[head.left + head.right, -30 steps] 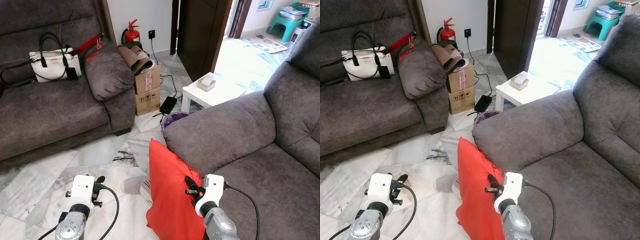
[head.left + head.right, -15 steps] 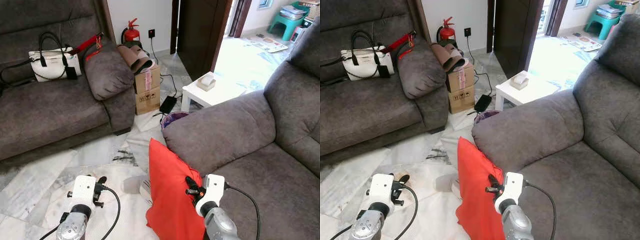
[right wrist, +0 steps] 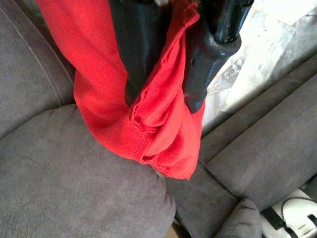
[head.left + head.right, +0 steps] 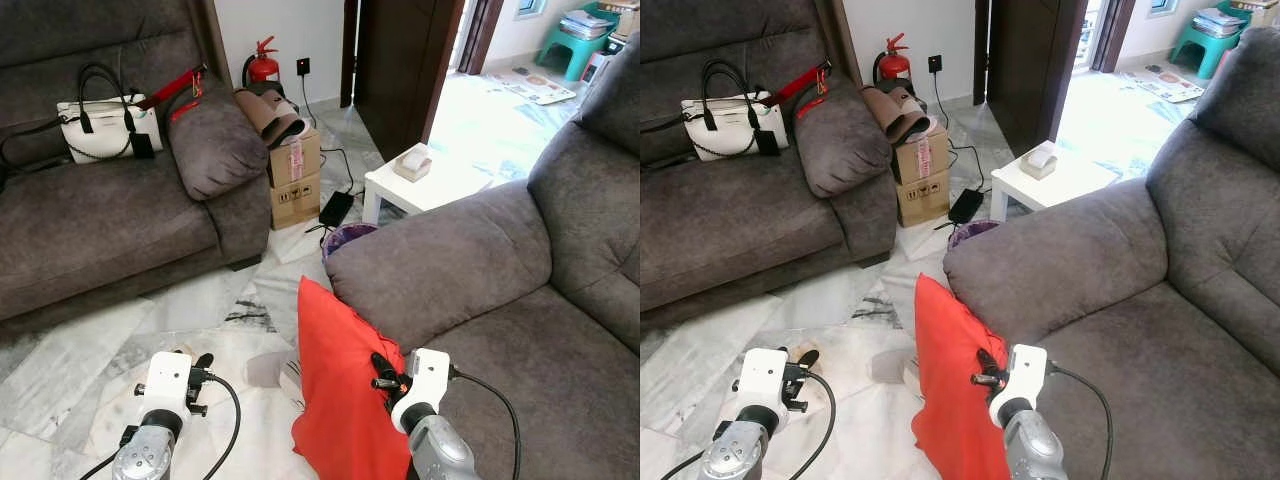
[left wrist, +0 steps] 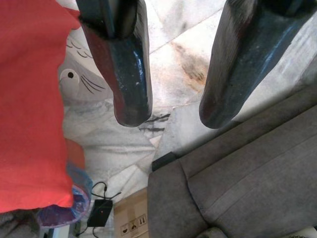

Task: Move the pillow to the sofa from floor

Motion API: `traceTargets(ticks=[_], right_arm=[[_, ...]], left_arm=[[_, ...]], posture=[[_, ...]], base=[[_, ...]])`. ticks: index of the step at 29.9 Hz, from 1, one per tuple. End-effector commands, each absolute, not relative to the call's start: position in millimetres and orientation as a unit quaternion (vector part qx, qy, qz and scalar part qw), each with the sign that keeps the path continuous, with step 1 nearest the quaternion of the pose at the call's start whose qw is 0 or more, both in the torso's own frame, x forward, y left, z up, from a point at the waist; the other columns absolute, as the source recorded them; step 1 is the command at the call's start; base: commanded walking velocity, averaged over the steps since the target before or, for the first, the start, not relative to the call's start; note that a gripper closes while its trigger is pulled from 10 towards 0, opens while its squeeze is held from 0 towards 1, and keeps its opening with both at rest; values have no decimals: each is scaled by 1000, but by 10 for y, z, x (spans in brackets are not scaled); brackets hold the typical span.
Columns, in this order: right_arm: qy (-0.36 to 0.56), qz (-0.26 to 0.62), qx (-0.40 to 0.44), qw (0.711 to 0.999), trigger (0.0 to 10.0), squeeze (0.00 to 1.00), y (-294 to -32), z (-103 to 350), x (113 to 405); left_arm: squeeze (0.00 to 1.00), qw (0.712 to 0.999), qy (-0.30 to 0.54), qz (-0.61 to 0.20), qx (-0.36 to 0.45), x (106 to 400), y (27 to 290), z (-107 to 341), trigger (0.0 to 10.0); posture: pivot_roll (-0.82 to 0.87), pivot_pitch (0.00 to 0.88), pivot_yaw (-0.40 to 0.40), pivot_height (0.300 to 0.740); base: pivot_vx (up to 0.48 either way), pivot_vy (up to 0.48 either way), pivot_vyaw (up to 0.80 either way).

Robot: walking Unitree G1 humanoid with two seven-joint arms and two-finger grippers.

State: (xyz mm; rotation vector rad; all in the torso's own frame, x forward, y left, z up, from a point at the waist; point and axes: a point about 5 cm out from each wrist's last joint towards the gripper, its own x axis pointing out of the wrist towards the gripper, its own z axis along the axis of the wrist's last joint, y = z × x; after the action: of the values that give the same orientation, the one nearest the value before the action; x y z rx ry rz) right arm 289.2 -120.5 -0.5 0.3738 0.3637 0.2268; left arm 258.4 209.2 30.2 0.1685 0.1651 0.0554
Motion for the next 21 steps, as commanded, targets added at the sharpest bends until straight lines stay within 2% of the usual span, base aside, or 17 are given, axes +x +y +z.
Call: traceTargets(ticks=[1, 19, 21], right_arm=[[129, 123, 183, 967, 10000, 0, -1192, 141, 2985], [132, 121, 184, 967, 10000, 0, -1198, 129, 2976], [133, 121, 184, 966, 10000, 0, -1200, 124, 2973]], left_arm=[[0, 992, 81, 26, 94, 2548, 2096, 295, 10000], [0, 992, 81, 26, 97, 2546, 2091, 292, 10000], [0, 992, 82, 26, 96, 2546, 2091, 289, 10000]], posture=[[147, 130, 33, 740], [146, 132, 29, 740], [146, 132, 29, 740]], base=[[0, 0, 0], [0, 0, 0], [-246, 0, 0]])
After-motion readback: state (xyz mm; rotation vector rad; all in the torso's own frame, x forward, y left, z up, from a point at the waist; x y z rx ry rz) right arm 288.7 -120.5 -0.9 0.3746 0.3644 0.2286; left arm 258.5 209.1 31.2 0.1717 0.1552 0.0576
